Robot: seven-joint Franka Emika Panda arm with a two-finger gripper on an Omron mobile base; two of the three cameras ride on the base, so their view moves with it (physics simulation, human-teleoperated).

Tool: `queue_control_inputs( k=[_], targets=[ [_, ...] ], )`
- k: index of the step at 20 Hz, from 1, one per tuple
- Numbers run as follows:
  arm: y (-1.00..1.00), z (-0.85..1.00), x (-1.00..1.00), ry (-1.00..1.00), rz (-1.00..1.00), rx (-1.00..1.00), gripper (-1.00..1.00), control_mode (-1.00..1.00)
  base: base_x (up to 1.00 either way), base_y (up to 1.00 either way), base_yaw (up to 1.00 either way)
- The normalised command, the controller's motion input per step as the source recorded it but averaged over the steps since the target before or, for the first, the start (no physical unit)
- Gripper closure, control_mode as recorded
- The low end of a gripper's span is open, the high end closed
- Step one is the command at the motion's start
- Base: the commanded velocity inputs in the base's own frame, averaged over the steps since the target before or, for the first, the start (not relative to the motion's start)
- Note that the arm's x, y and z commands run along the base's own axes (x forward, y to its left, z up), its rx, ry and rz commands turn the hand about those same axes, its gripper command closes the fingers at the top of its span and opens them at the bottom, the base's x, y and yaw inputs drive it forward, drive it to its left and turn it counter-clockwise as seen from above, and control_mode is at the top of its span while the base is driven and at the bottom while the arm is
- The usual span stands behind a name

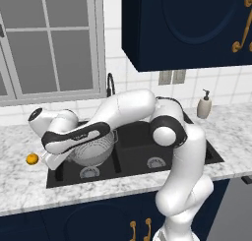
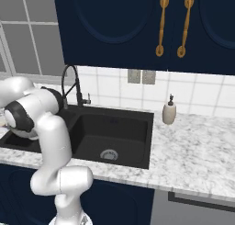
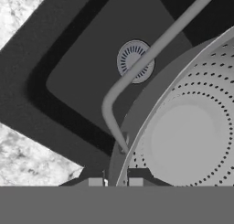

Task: Put the colander in the sink, put the tangerine in the colander, and turn on the sink faucet and pour water over the colander.

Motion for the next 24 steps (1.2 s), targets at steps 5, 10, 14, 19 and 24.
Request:
queue_control_inputs(
  k=[5, 10, 14, 19, 24],
  targets=[
    [-0.35, -0.2, 0.18, -0.16, 0.14, 0.06, 1.0, -1.0, 0.0, 0.0, 0.0],
    [-0.13, -0.29, 0.17, -0.18, 0.26, 0.0, 1.0, -1.0, 0.0, 0.0, 0.0],
    [0.0, -0.12, 0.39, 0.07, 0.14, 0.01, 1.0, -1.0, 0.0, 0.0, 0.0],
    [0.0, -0.13, 0.46, 0.18, 0.08, 0.01, 1.0, -1.0, 0.0, 0.0, 0.0],
    [0.07, -0.31, 0.45, 0.03, 0.04, 0.0, 1.0, -1.0, 0.0, 0.0, 0.0]
  ],
)
